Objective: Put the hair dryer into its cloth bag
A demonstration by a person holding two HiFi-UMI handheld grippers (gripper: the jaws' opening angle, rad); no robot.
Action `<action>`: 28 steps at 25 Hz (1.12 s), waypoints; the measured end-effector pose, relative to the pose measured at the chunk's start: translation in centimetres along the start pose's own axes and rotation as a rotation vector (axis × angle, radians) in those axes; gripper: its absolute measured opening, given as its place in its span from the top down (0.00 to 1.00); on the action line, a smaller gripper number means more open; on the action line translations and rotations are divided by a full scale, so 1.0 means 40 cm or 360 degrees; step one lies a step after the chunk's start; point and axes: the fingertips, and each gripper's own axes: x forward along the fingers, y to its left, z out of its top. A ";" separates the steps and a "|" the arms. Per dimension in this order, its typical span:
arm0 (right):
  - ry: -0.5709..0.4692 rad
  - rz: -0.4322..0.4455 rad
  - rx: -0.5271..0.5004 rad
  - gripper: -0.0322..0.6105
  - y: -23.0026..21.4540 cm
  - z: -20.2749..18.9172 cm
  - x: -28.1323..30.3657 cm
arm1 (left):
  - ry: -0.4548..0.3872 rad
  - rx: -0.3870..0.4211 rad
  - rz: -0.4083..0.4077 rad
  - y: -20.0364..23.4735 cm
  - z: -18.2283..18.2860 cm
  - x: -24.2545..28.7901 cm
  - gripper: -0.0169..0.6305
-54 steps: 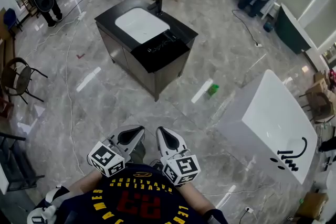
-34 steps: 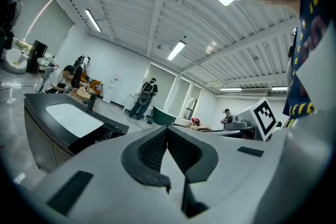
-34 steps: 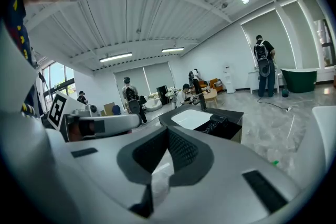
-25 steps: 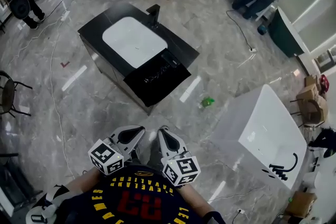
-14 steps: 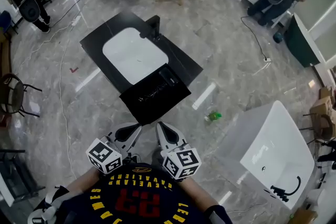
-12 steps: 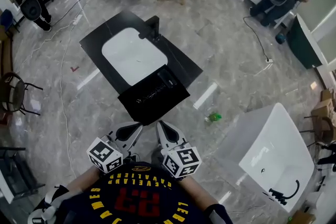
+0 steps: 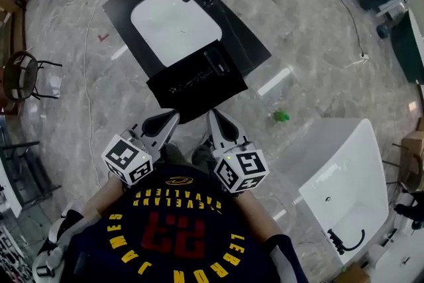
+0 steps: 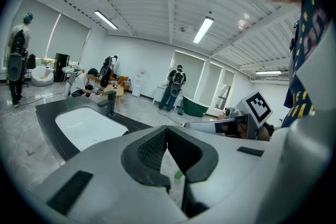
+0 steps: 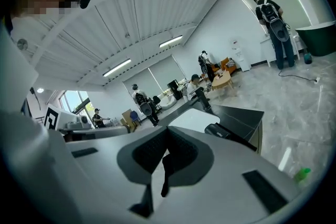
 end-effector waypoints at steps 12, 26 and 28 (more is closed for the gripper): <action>0.0036 -0.0210 0.0048 0.94 -0.091 -0.005 0.059 | 0.0120 -0.0020 0.0074 0.217 -0.063 0.082 0.97; -0.0022 -0.0466 0.0133 0.94 -0.126 -0.025 0.020 | 0.0691 0.0359 -0.0020 0.349 -0.339 0.254 0.72; -0.0038 -0.0516 0.0162 0.94 -0.135 -0.030 0.002 | 0.0782 0.0404 -0.0071 0.353 -0.372 0.288 0.66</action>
